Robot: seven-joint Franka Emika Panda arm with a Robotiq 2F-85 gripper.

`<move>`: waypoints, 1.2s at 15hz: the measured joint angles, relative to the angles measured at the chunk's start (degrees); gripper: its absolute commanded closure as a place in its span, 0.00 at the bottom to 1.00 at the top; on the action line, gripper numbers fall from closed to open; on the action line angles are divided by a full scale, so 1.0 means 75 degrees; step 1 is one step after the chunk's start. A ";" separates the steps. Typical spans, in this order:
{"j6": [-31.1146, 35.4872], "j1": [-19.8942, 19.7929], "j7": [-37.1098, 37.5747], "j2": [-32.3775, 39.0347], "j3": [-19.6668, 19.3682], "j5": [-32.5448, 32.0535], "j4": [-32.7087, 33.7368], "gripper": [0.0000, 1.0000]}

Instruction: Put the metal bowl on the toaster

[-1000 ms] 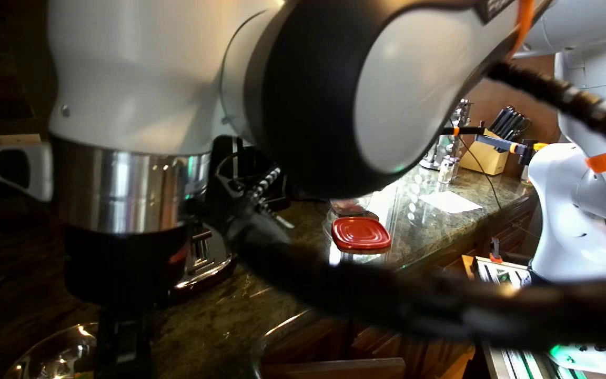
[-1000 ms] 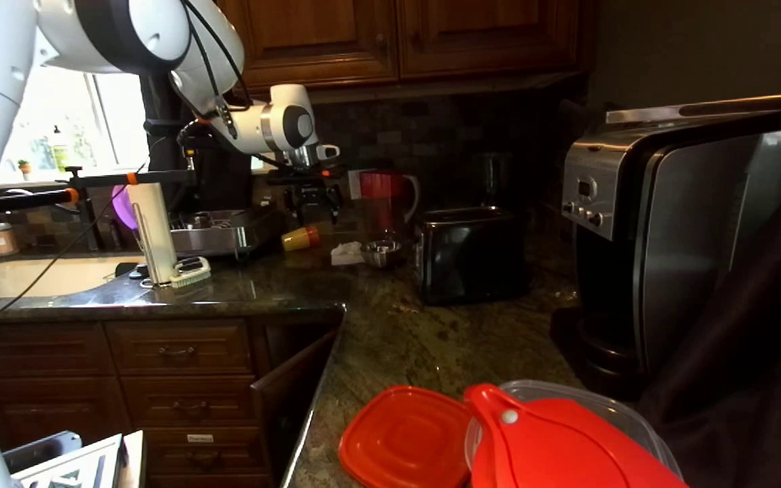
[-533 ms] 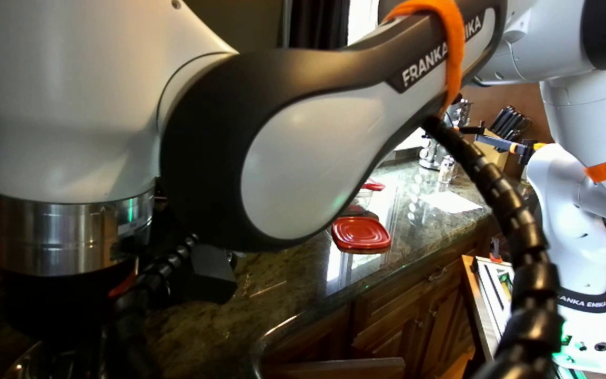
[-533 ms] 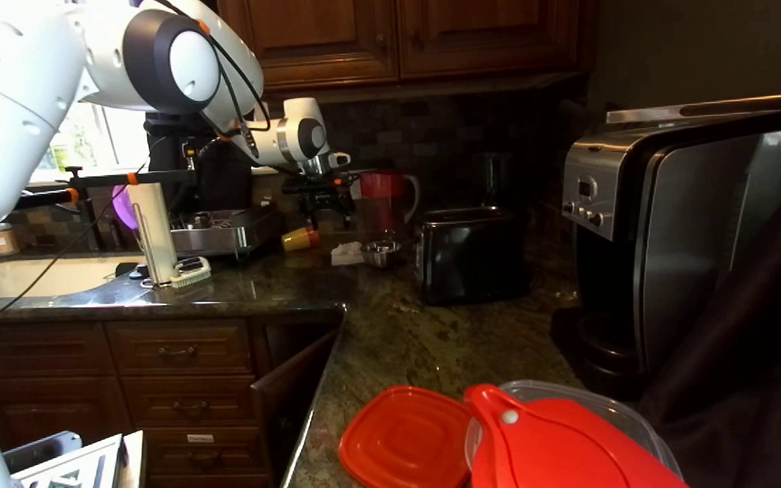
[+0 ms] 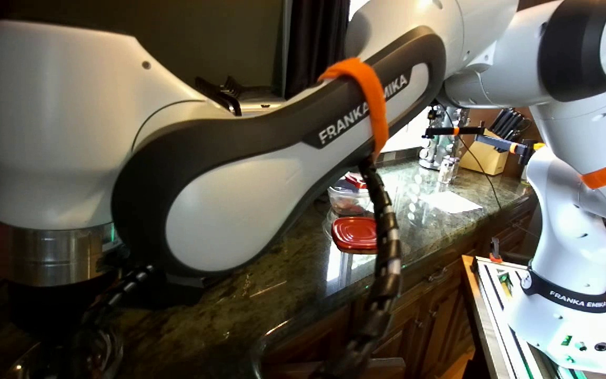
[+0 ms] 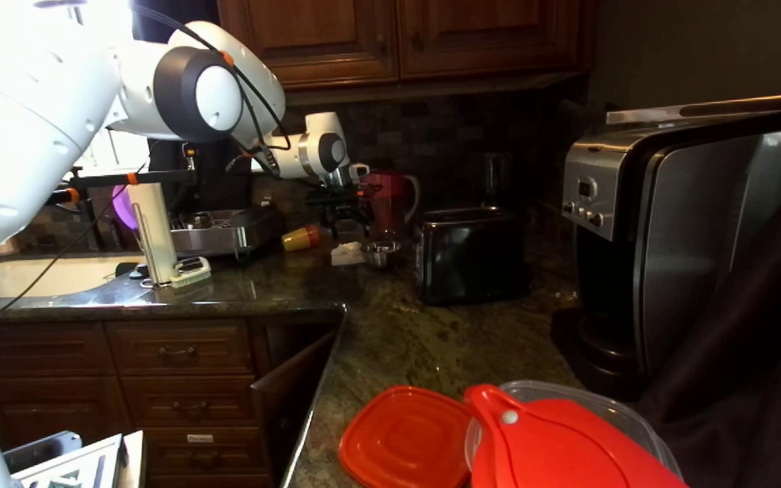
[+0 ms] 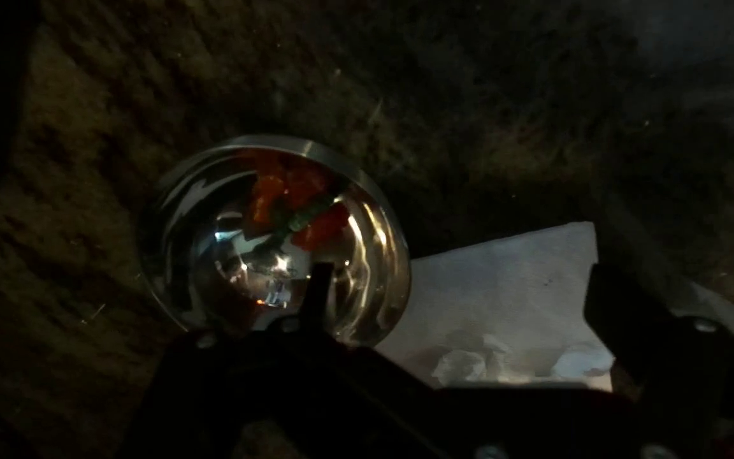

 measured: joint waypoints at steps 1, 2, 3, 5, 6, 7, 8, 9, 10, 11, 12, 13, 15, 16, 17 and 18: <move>0.0000 0.0003 -0.0061 0.0185 -0.0025 0.0000 0.0194 0.00; 0.0000 0.0013 -0.0122 0.0371 -0.0048 0.0000 0.0384 0.02; 0.0000 0.0031 -0.0160 0.0548 -0.0076 -0.0001 0.0562 0.04; 0.0000 0.0081 -0.0203 0.0880 -0.0150 -0.0006 0.0892 0.14; -0.0001 0.0103 -0.0228 0.1035 -0.0187 -0.0007 0.1052 0.23; -0.0002 0.0127 -0.0253 0.1178 -0.0230 -0.0008 0.1205 0.35; -0.0003 0.0154 -0.0271 0.1311 -0.0277 -0.0008 0.1350 0.45; -0.0004 0.0183 -0.0284 0.1437 -0.0324 -0.0008 0.1488 0.52; -0.0005 0.0210 -0.0292 0.1551 -0.0363 -0.0008 0.1629 0.61; -0.0005 0.0237 -0.0300 0.1654 -0.0399 -0.0008 0.1764 0.68; -0.0006 0.0267 -0.0305 0.1743 -0.0431 -0.0008 0.1892 0.75; -0.0006 0.0289 -0.0311 0.1800 -0.0447 -0.0014 0.1988 0.83; -0.0006 0.0328 -0.0329 0.1824 -0.0449 -0.0020 0.2073 0.99; -0.0006 0.0352 -0.0345 0.1812 -0.0449 -0.0023 0.2092 1.00; -0.0006 0.0380 -0.0359 0.1788 -0.0449 -0.0025 0.2094 1.00; -0.0006 0.0407 -0.0361 0.1758 -0.0449 -0.0026 0.2095 1.00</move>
